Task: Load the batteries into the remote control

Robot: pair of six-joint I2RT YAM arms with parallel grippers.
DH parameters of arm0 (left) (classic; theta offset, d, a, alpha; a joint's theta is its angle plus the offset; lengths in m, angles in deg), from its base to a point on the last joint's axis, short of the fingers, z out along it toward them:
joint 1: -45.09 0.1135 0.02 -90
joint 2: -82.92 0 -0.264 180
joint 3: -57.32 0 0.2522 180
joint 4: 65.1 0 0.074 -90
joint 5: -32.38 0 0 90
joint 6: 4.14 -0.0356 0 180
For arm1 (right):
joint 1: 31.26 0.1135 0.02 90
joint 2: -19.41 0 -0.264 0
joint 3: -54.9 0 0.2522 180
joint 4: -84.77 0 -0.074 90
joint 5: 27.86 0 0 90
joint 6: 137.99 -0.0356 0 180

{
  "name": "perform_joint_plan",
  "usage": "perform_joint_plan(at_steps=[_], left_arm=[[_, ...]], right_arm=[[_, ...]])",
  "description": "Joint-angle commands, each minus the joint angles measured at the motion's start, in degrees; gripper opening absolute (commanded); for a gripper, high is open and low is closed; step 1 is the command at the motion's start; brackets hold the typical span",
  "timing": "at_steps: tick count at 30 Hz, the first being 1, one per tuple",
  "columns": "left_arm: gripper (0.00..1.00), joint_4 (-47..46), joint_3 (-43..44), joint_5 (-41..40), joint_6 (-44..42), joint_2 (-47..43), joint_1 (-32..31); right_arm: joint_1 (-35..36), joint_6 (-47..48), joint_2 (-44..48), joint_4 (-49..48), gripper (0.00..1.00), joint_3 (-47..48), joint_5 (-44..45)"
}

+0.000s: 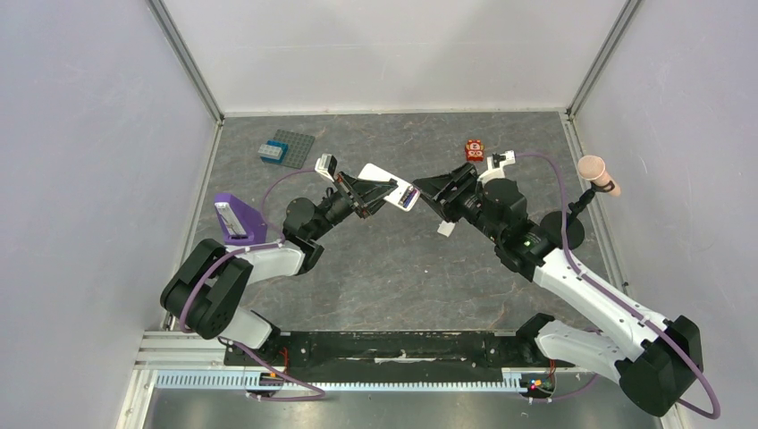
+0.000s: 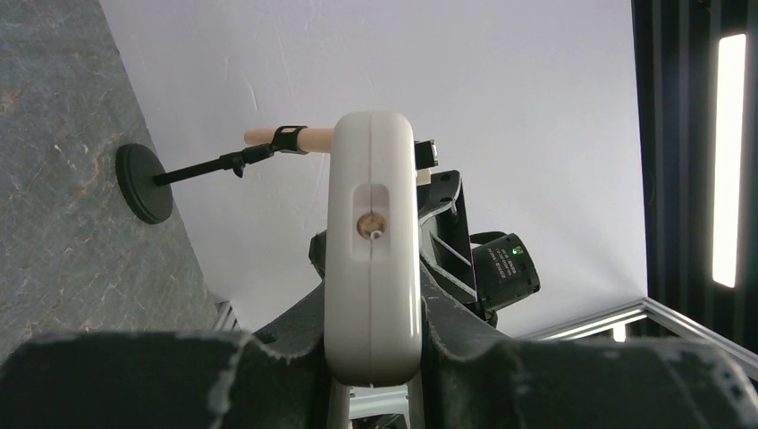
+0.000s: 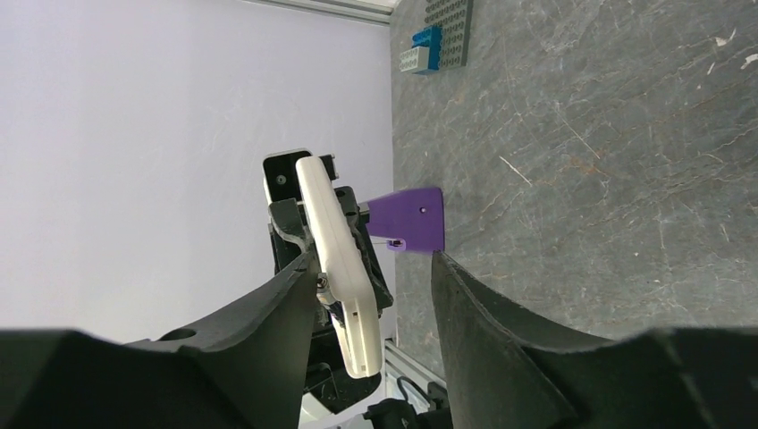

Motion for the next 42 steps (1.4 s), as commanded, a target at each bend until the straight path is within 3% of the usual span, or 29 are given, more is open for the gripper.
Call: perform_joint_plan(at_steps=[1, 10, 23, 33, 42], left_arm=[[0.02, -4.4, 0.2, -0.9, 1.2, -0.2, 0.1], [0.02, -4.9, 0.4, -2.4, 4.5, -0.3, 0.1], [0.02, 3.1, 1.7, -3.8, 4.1, -5.0, 0.1], [0.02, 7.0, 2.9, -4.1, 4.9, -6.3, 0.1], [0.02, 12.4, 4.0, -4.1, 5.8, -7.7, 0.1]], right_arm=[[-0.4, -0.5, -0.2, -2.9, 0.51, -0.1, -1.3], [-0.2, 4.3, -1.8, -1.7, 0.47, 0.8, -4.9], [1.7, 13.8, -0.8, -0.3, 0.41, -1.9, -4.1], [4.3, 28.1, -1.1, -1.0, 0.41, -1.9, -4.9], [10.3, 43.6, -2.1, 1.4, 0.40, 0.3, 1.1]])
